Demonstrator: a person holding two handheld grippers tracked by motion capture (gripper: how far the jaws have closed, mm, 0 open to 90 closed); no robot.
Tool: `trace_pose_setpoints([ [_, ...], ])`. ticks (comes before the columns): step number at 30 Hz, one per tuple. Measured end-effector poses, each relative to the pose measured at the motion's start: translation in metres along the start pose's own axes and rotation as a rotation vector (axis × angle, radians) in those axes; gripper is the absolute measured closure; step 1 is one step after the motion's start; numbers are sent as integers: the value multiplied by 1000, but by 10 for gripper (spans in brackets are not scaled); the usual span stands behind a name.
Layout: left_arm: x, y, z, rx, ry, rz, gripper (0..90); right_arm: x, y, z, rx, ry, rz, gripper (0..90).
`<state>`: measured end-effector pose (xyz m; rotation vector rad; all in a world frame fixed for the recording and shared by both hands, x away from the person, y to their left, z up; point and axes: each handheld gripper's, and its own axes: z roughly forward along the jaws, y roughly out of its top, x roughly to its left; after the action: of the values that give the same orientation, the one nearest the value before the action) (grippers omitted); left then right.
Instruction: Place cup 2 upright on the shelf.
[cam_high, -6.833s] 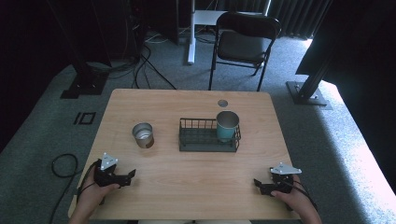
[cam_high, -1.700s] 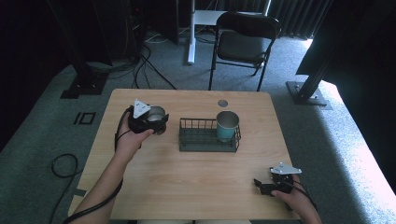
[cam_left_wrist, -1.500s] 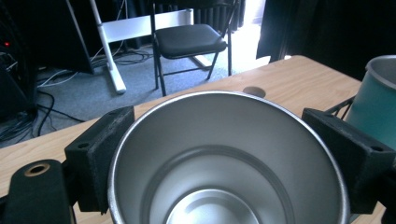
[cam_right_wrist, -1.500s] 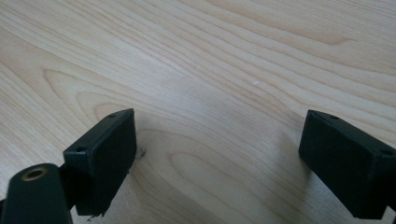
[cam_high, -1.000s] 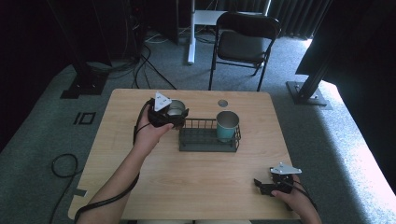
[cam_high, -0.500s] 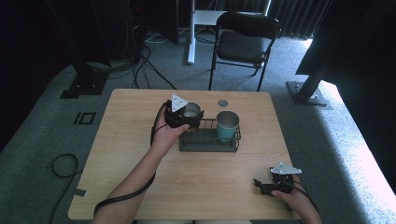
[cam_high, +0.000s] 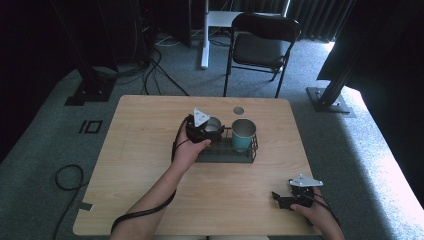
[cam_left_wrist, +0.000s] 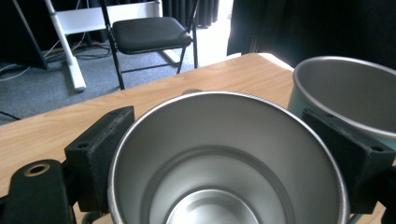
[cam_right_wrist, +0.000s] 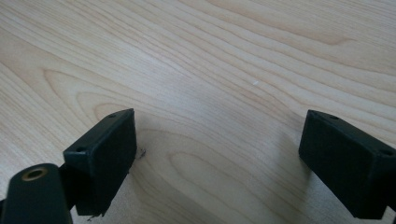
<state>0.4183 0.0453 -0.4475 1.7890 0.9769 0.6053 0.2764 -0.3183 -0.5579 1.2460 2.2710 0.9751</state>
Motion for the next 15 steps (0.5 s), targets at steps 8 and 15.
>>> trace_pose_setpoints([
  [8, -3, -16, 13, 20, 4, 1, 140, 0, 0, 0, 0, 0, 0, 108],
  [15, -6, -23, 19, 27, 2, 8, 140, 0, 0, 0, 0, 0, 0, 108],
])
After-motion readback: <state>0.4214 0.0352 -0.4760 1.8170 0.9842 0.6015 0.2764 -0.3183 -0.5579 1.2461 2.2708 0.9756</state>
